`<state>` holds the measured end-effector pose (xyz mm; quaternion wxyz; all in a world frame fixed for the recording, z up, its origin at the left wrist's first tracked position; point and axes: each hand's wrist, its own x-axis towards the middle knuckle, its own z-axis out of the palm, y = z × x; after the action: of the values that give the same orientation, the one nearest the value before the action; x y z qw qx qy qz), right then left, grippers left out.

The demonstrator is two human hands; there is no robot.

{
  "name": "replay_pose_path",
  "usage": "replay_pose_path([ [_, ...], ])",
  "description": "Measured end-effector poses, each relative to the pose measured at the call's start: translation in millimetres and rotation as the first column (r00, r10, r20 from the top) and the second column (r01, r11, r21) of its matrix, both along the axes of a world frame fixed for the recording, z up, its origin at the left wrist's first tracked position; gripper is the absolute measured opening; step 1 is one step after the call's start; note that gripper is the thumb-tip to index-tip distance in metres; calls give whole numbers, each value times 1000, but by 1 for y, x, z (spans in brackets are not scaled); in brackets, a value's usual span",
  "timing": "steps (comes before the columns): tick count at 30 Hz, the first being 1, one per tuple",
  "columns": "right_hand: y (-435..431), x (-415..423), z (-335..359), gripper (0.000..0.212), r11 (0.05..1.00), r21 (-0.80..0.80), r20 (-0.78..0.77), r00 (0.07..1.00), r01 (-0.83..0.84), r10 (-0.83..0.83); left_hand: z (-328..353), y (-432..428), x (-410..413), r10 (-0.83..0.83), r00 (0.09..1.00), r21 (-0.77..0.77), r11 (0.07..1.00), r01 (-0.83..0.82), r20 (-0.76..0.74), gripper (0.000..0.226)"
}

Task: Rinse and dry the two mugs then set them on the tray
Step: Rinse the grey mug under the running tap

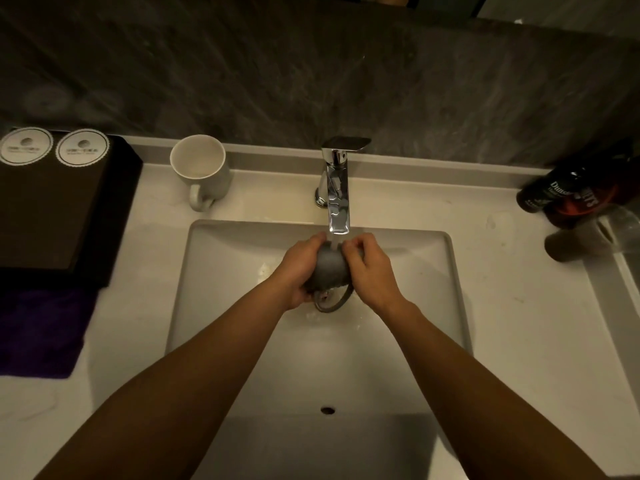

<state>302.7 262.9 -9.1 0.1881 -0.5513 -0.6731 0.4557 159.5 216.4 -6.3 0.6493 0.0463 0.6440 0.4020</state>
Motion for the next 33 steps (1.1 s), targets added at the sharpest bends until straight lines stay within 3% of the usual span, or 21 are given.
replay_pose_path([
  [2,-3,3,-3,29,997,57,-45,998,-42,44,5,4,-2,38,990,-88,996,-26,136,35],
  [4,-2,1,-2,28,1000,13,-48,999,13,-13,5,6,-2,83,983,-35,996,-78,164,35],
  [8,11,-10,7,35,964,-198,13,984,177,-177,-1,0,1,86,996,267,960,-84,4,34],
  [11,19,-16,15,33,813,-529,98,969,244,-228,-2,-8,-4,27,996,342,940,1,-80,19],
  [13,19,-16,20,33,763,-600,130,971,240,-203,-4,-11,-6,-8,991,358,932,57,-137,17],
  [16,10,-14,18,40,826,-543,-9,983,149,-183,-1,-7,-5,16,986,267,963,30,-167,24],
  [19,1,-10,8,39,922,-378,-157,976,79,-148,4,1,-12,-24,999,4,1000,24,33,29],
  [21,0,-9,3,37,936,-335,-150,975,104,-162,8,3,-15,-47,986,-93,994,63,163,34],
  [23,5,-10,-2,36,918,-345,-72,970,196,-234,4,4,-11,-25,978,-53,998,37,205,41],
  [25,12,-12,-2,35,847,-437,29,946,303,-323,-2,4,-2,33,991,55,998,-41,126,47],
  [28,16,-17,4,26,695,-615,107,912,374,-396,-8,-3,7,91,990,204,977,-68,-110,43],
  [33,18,-12,18,43,604,-742,128,946,290,-297,-17,-18,2,-4,988,351,935,58,-154,43],
])
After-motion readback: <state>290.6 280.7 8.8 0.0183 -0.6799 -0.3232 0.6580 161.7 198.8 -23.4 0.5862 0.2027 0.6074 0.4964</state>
